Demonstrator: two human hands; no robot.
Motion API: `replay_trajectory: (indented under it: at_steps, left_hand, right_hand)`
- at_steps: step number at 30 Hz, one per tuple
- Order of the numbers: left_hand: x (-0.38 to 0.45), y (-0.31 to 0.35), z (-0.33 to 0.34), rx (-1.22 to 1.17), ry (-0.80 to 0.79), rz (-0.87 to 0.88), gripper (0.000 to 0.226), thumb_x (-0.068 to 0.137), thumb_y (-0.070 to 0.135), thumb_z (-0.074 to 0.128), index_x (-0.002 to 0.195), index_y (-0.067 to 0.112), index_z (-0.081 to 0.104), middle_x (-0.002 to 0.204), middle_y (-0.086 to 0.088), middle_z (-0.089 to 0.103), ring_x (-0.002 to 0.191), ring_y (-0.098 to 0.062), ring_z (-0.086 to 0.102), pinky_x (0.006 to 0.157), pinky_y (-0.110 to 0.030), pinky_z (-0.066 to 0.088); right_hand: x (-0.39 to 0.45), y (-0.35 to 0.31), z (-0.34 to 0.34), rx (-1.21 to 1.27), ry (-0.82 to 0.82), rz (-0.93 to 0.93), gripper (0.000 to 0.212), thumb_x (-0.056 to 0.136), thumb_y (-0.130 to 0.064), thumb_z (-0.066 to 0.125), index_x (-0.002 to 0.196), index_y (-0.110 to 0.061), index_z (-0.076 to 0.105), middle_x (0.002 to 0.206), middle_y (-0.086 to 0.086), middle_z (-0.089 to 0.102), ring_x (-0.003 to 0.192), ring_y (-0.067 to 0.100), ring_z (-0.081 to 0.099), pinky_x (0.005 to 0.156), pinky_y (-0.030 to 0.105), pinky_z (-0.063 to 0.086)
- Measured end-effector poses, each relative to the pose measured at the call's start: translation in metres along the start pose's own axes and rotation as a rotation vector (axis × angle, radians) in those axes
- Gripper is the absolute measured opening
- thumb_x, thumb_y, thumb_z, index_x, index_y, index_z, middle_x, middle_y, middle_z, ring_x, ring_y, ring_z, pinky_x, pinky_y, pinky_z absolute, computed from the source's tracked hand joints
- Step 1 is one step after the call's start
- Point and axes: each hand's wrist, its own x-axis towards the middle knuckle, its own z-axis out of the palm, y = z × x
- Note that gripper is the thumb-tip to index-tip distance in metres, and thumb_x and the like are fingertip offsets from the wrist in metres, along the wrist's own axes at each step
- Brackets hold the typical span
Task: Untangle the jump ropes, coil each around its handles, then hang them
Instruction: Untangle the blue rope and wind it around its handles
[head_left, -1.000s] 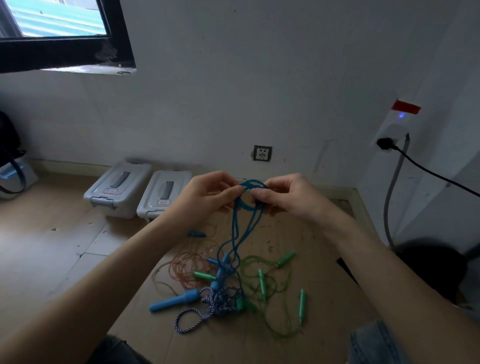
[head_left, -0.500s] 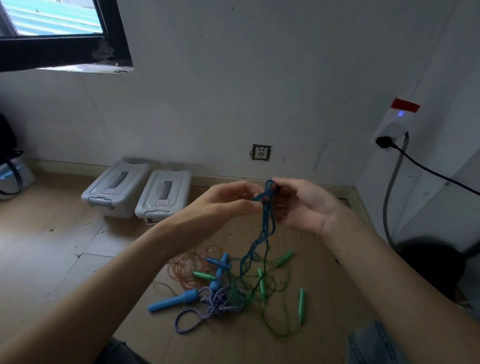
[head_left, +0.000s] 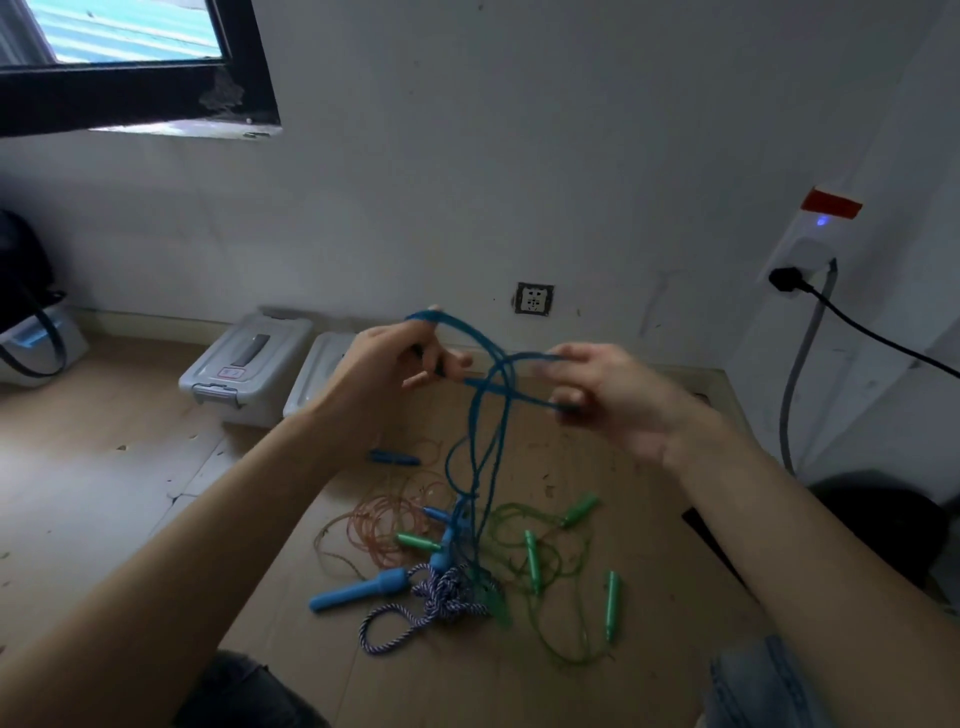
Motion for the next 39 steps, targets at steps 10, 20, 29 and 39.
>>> replay_trajectory:
  at_steps: [10,20,29,39]
  left_hand:
    - [-0.006,0.001,-0.012,0.104,-0.584,-0.210,0.026,0.072,0.029,0.070,0.087,0.011,0.058,0.057,0.003,0.056,0.054,-0.006,0.059,0.080,-0.025,0.053]
    - [0.005,-0.007,-0.010,-0.134,0.043,-0.247,0.032,0.096,0.013,0.033,0.068,0.012,0.047,0.034,0.002,0.041,0.035,-0.002,0.051,0.063,-0.018,0.049]
    - [-0.007,0.000,-0.039,-0.122,-0.302,-0.272,0.026,0.068,0.036,0.074,0.085,0.017,0.069,0.052,0.008,0.040,0.035,-0.002,0.033,0.034,-0.013,0.033]
    - [-0.012,-0.035,0.006,0.489,-0.454,-0.378,0.047,0.078,0.014,0.070,0.120,0.017,0.050,0.097,0.003,0.071,0.086,-0.008,0.068,0.073,-0.016,0.053]
  right_hand:
    - [-0.007,-0.011,-0.008,0.745,-0.085,0.048,0.024,0.078,-0.010,0.049,0.062,-0.018,0.034,0.031,-0.008,0.024,0.036,0.007,0.029,0.037,0.018,0.034]
    - [-0.011,0.011,0.001,-0.546,-0.148,0.236,0.026,0.093,-0.015,0.051,0.067,-0.012,0.051,0.040,-0.006,0.028,0.032,0.009,0.021,0.037,0.015,0.021]
    - [-0.002,-0.005,-0.027,0.769,0.242,0.094,0.026,0.096,-0.013,0.035,0.077,-0.008,0.051,0.056,0.004,0.058,0.028,0.005,0.026,0.029,0.014,0.021]
    - [-0.013,0.000,0.007,0.087,-0.070,0.009,0.027,0.099,-0.020,0.038,0.112,-0.014,0.061,0.115,0.001,0.066,0.038,0.006,0.035,0.032,0.014,0.021]
